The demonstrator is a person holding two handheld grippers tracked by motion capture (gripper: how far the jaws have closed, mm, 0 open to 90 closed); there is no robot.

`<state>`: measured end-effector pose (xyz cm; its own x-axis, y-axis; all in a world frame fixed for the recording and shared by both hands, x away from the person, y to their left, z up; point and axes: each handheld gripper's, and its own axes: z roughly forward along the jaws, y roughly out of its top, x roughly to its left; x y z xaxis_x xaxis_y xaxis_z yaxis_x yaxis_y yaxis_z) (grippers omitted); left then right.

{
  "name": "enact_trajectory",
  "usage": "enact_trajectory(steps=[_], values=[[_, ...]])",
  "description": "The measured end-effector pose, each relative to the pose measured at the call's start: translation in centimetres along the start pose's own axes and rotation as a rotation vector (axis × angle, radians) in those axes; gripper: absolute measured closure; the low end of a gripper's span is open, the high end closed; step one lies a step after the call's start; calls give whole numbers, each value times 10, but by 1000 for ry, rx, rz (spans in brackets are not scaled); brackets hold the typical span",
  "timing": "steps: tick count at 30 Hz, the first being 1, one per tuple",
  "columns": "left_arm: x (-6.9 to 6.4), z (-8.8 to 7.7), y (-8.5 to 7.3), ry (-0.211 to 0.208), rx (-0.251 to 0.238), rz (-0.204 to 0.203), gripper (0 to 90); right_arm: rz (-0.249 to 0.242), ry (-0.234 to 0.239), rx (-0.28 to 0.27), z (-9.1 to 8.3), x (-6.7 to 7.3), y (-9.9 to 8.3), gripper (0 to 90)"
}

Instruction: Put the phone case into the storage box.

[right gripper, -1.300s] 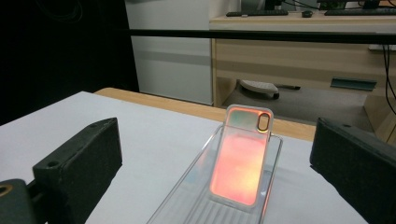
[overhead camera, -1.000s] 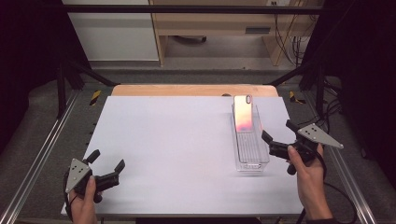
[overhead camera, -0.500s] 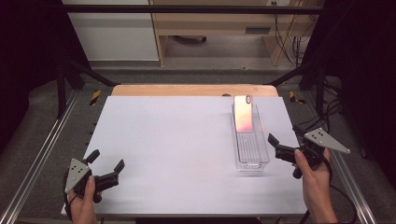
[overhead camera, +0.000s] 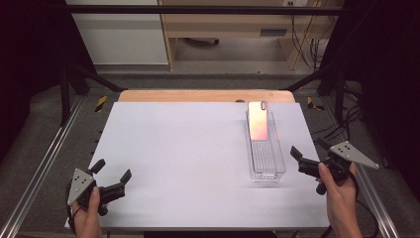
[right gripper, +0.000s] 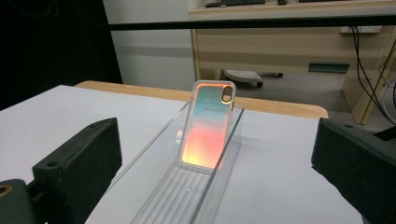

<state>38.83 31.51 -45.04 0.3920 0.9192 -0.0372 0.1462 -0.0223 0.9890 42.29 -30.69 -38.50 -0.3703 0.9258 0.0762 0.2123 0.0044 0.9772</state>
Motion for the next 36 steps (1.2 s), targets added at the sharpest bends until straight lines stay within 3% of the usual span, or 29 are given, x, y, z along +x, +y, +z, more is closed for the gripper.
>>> enact_trajectory(steps=[19,36], values=[[-1,0,0,-2,4,7,10,17,-27,16,-11,-14,-20,21],[-1,1,0,-5,7,13,10,13,-39,-2,-19,-24,-39,23]])
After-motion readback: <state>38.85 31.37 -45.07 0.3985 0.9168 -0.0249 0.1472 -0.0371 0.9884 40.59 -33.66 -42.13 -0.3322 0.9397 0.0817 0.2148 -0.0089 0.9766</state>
